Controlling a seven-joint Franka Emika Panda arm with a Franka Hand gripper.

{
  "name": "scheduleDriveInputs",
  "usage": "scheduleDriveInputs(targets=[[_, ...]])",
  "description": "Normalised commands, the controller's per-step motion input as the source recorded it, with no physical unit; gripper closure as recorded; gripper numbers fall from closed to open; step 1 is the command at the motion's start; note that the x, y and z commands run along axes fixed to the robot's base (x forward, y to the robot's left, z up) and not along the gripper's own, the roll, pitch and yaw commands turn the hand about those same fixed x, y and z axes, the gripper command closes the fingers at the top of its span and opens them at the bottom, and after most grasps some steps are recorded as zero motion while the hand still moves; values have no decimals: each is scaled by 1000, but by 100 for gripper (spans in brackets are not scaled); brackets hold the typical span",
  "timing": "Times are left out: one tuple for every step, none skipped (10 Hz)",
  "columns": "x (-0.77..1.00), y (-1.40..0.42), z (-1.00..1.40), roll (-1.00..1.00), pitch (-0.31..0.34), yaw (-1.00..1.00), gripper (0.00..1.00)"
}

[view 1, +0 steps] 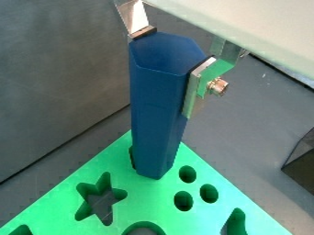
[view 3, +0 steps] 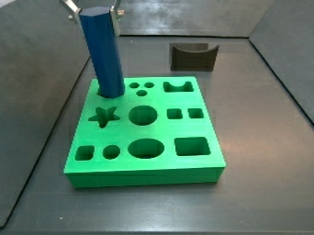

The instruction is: Insert the hexagon object.

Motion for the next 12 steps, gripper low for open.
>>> scheduleDriveInputs(targets=[[-177,26,-229,0,19,-91,100],[-160,0,-106,0,41,-111,100],[-37,0,-86,0,56,-94,100],[191,-69,-231,144,134,-126,100],[363,-100,-269,414,249,0,100],[449,-123,-329,379,234,0,100],[326,-146,-454,360,129,74,100],[286,-120,-511,359,91,60,100],[329,-83,-571,294,86,0,100],[409,-31,-506,164,80,0,100],[329,0,-420,57,33,-17,100],[217,0,-280,17,19,0,100]])
